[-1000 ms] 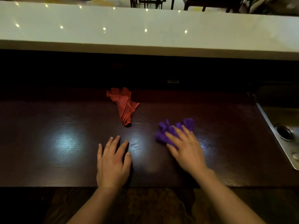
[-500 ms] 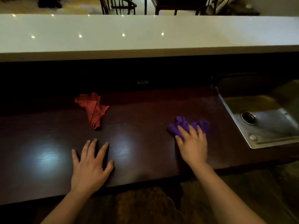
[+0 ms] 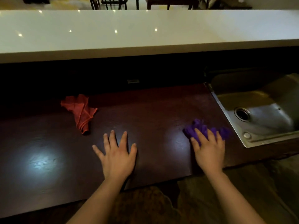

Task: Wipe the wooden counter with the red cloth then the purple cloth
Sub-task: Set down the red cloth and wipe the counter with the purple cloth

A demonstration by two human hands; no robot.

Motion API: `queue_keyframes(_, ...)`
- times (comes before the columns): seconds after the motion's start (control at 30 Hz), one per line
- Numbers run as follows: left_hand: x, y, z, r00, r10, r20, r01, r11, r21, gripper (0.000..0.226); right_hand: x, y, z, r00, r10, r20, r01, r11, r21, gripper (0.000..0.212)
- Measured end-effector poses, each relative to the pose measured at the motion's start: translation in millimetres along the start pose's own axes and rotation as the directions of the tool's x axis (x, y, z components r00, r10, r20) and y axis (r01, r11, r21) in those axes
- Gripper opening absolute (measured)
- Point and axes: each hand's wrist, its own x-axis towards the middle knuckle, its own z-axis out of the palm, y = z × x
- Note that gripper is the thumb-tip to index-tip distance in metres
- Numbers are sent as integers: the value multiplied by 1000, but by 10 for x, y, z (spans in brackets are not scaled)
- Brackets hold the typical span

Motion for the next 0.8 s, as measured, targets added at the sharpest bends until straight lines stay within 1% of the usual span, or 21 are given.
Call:
queue_keyframes(0.03, -9, 21, 54, 1000, 1, -2, -1, 999, 48, 68, -88, -105, 39, 1000, -27, -12, 27, 1000, -3, 43)
queue_keyframes(0.07, -12, 24, 90, 1000, 9, -8, -8, 996, 87, 71, -207, -161, 75, 993, -116, -17, 116, 993, -21, 44)
queue_keyframes(0.13, 1, 7, 113, 1000, 5, -31, -2, 995, 104, 72, -442, -94, 83, 939, -342, 42, 343, 939, -36, 48)
queue_keyframes(0.17, 8, 3, 118, 999, 5, -35, -1, 994, 107, 72, -442, 27, 60, 913, -401, 78, 403, 915, -24, 50)
queue_keyframes(0.2, 11, 13, 119, 999, 6, -35, -2, 994, 112, 71, -345, 154, 32, 907, -411, 90, 414, 910, -19, 52)
queue_keyframes(0.23, 11, 25, 113, 999, 6, -33, -2, 993, 120, 71, -191, 251, -1, 923, -375, 88, 378, 925, -29, 53)
queue_keyframes(0.33, 4, 54, 94, 999, 0, -32, 4, 993, 122, 71, 441, 322, 13, 988, -153, 20, 154, 986, -63, 51)
queue_keyframes(0.4, -1, 62, 76, 999, -6, -31, 10, 993, 117, 71, 887, 240, 90, 998, -56, -20, 55, 997, -53, 47)
queue_keyframes(0.43, 5, 64, 72, 1000, -7, -31, 10, 993, 115, 72, 1062, 178, 116, 1000, -13, -17, 12, 999, -39, 48)
queue_keyframes(0.5, 9, 63, 80, 1000, -11, -29, 14, 993, 117, 72, 1245, 42, 140, 999, 20, 29, -19, 1000, -24, 49)
queue_keyframes(0.53, 8, 61, 85, 999, -10, -31, 14, 993, 115, 71, 1238, -30, 139, 998, -3, 56, 3, 1000, -13, 49)
queue_keyframes(0.57, 5, 57, 88, 999, -8, -34, 12, 994, 112, 71, 1148, -110, 149, 996, -60, 67, 61, 998, -9, 48)
queue_keyframes(0.6, 3, 55, 89, 999, -5, -41, 9, 994, 106, 70, 966, -190, 176, 986, -156, 55, 157, 988, 0, 46)
queue_keyframes(0.63, 4, 54, 92, 999, -4, -52, 9, 995, 99, 69, 712, -277, 201, 961, -274, 37, 273, 962, 12, 46)
queue_keyframes(0.7, 0, 54, 100, 998, -8, -62, 14, 995, 94, 68, 164, -350, 245, 862, -502, 69, 501, 865, 29, 47)
queue_keyframes(0.73, -1, 54, 102, 998, -10, -61, 15, 995, 94, 68, 49, -312, 227, 808, -578, 115, 577, 815, 50, 49)
queue_keyframes(0.77, 1, 49, 102, 998, -10, -63, 16, 996, 93, 68, 89, -238, 190, 768, -622, 152, 620, 782, 66, 50)
queue_keyframes(0.8, 3, 46, 102, 998, -9, -69, 16, 996, 91, 67, 216, -159, 168, 752, -638, 166, 639, 767, 50, 50)
